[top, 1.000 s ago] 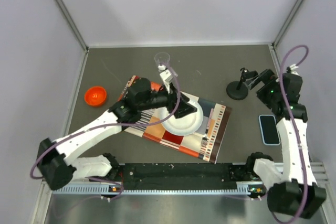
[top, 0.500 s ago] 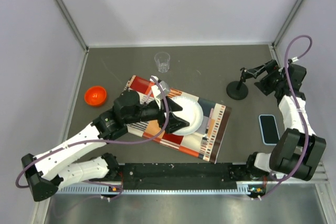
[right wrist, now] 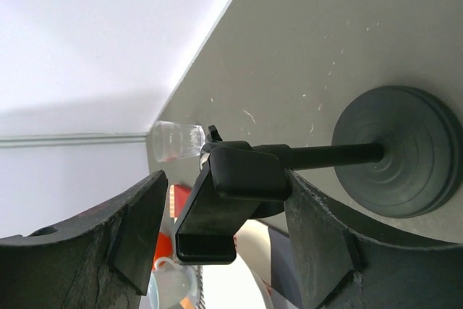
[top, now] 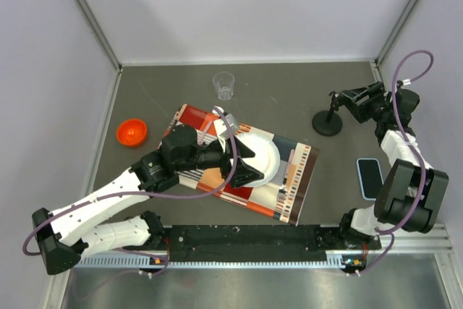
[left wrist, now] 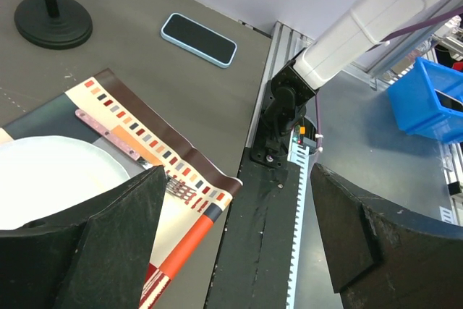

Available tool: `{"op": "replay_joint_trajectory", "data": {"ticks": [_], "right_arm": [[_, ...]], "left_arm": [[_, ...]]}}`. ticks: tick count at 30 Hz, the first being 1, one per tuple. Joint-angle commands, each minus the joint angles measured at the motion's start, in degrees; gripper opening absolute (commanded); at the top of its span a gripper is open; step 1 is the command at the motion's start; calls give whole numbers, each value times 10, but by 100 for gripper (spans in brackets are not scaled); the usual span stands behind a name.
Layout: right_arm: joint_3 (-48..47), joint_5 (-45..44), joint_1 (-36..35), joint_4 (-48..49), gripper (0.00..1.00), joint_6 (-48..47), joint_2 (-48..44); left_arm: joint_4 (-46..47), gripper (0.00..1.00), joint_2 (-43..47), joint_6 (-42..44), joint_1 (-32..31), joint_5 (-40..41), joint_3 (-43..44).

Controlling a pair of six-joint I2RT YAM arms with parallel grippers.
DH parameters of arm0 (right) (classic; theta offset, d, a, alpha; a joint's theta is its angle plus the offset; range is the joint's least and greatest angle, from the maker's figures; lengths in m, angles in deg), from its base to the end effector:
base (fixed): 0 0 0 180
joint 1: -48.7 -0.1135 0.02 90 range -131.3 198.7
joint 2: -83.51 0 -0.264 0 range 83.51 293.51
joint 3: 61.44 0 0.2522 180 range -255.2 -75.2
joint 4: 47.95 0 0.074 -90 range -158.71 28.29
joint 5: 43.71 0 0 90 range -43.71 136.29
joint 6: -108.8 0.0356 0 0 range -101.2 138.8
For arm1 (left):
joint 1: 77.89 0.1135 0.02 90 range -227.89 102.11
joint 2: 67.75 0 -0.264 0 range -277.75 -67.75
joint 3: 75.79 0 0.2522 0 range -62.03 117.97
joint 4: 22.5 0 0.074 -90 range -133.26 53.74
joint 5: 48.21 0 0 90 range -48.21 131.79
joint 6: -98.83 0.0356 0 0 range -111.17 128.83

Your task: Place the phone on the phone stand

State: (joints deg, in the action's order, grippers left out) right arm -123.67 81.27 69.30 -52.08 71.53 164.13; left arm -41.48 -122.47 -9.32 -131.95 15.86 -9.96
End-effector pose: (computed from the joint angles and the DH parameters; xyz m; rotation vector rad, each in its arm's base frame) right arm 0.2989 -0.0905 0.2549 0.8438 1.8278 0.9606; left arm 0.1165 -0.1873 0.3631 0.9202 1.6399 -1.2895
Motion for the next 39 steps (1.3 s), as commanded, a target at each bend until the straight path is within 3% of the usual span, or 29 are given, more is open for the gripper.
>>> {"op": "replay_joint_trajectory", "data": {"ticks": [1, 10, 13, 19, 20, 23, 26, 34, 39], "right_arm": [[0, 13, 4, 72, 65, 32, 12], [29, 16, 4, 139, 62, 91, 38], [40, 18, 4, 164, 55, 107, 38], [86, -5, -11, 251, 34, 205, 22], [89, -11, -17, 259, 26, 214, 21], [81, -56, -45, 241, 11, 228, 6], [92, -110, -79, 237, 3, 248, -22], [141, -251, -189, 278, 2, 337, -69], [156, -418, -285, 277, 4, 350, -78]], "left_arm": [[16, 86, -17, -8, -3, -12, 29], [12, 84, -49, -22, -3, -19, 47], [11, 84, -55, -26, -3, -19, 51], [13, 84, -64, -33, -3, -3, 53], [12, 84, -67, -38, -3, -2, 55], [11, 83, -78, -49, -3, -6, 63], [13, 83, -80, -62, -3, -3, 63], [20, 83, -87, -79, -3, 6, 64], [18, 82, -94, -81, -2, 11, 66]]}}
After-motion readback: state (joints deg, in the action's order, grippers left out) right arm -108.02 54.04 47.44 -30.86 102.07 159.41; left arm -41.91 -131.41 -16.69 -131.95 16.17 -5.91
